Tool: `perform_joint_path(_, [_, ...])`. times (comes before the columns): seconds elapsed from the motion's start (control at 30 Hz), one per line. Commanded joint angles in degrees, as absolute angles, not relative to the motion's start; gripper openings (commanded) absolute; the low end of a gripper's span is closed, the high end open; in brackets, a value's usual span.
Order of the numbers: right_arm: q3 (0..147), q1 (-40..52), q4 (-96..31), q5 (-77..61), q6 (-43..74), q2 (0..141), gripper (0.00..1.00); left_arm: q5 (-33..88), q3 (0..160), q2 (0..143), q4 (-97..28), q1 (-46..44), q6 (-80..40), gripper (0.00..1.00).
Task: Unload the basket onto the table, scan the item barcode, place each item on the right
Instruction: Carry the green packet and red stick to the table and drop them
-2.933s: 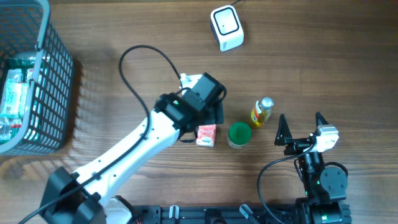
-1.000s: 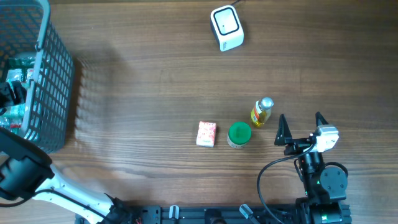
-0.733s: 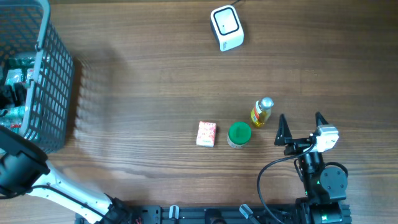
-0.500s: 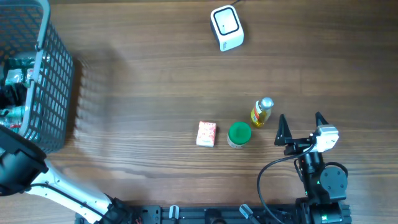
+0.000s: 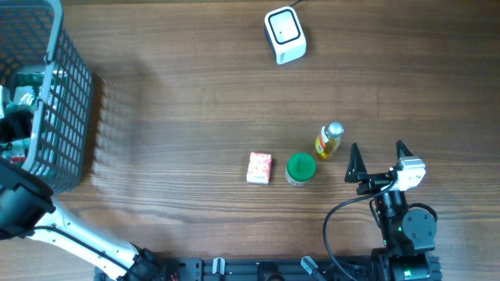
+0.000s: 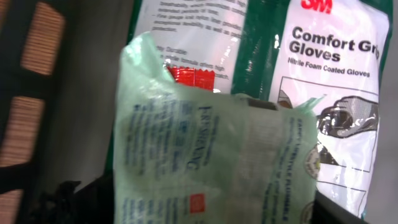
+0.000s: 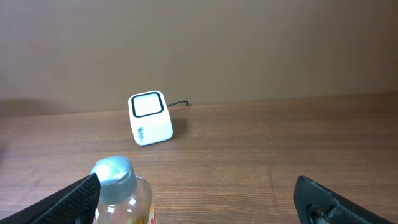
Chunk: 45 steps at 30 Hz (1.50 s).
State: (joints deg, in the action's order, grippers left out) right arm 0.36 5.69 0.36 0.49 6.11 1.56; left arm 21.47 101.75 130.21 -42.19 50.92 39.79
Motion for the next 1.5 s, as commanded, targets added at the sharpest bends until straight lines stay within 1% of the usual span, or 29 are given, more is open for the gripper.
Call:
perform_joint_path(0.0, [0.3, 5.4, 0.5, 1.3, 5.6, 1.4, 1.00, 23.5, 98.8, 136.2, -46.0, 49.2, 35.2, 0.71])
perform_joint_path(0.13, [0.3, 5.4, 0.5, 1.3, 5.5, 1.4, 1.00, 19.0, 98.8, 136.2, -47.2, 47.0, 33.8, 0.71])
perform_joint_path(0.27, [0.3, 5.4, 0.5, 1.3, 5.6, 1.4, 1.00, 17.9, 98.6, 136.2, -47.2, 46.2, 32.9, 0.70])
perform_joint_path(0.43, [0.3, 5.4, 0.5, 1.3, 5.6, 1.4, 1.00, 16.8, 95.7, 136.8, -44.7, 46.2, 32.7, 0.66])
perform_joint_path(0.47, [0.3, 5.4, 0.5, 1.3, 5.6, 1.4, 1.00, 16.9, 94.2, 137.0, -43.5, 46.2, 32.7, 0.64])
perform_joint_path(0.5, [0.3, 5.4, 0.5, 1.3, 5.6, 1.4, 1.00, 16.9, 93.4, 137.1, -43.0, 46.2, 32.7, 0.57])
perform_joint_path(0.53, [0.3, 5.4, 0.5, 1.3, 5.6, 1.4, 1.00, 16.9, 92.7, 137.2, -42.6, 46.2, 32.7, 0.40])
perform_joint_path(0.57, [0.3, 5.4, 0.5, 1.3, 5.6, 1.4, 1.00, 16.9, 92.7, 137.2, -42.6, 46.2, 32.7, 0.18])
perform_joint_path(0.6, [0.3, 5.4, 0.5, 1.3, 5.6, 1.4, 1.00, 17.2, 92.7, 137.2, -42.6, 46.2, 32.6, 0.04])
perform_joint_path(0.7, [0.3, 5.4, 0.5, 1.3, 5.6, 1.4, 1.00, 19.3, 93.5, 135.4, -42.7, 46.2, 31.0, 0.04])
perform_joint_path(0.8, [0.3, 5.4, 0.5, 1.3, 5.6, 1.4, 1.00, 19.9, 94.9, 131.7, -42.2, 46.2, 24.4, 0.04])
perform_joint_path(1.07, [0.3, 5.4, 0.5, 1.3, 5.6, 1.4, 1.00, 19.7, 95.6, 115.2, -40.8, 46.2, 12.9, 0.04])
perform_joint_path(1.4, [0.3, 5.4, 0.5, 1.3, 5.5, 1.4, 1.00, 15.4, 95.6, 92.6, -39.6, 46.2, 10.9, 0.04])
perform_joint_path(1.47, [0.3, 5.4, 0.5, 1.3, 5.6, 1.4, 1.00, 15.4, 95.6, 90.5, -40.5, 46.1, 7.9, 0.04])
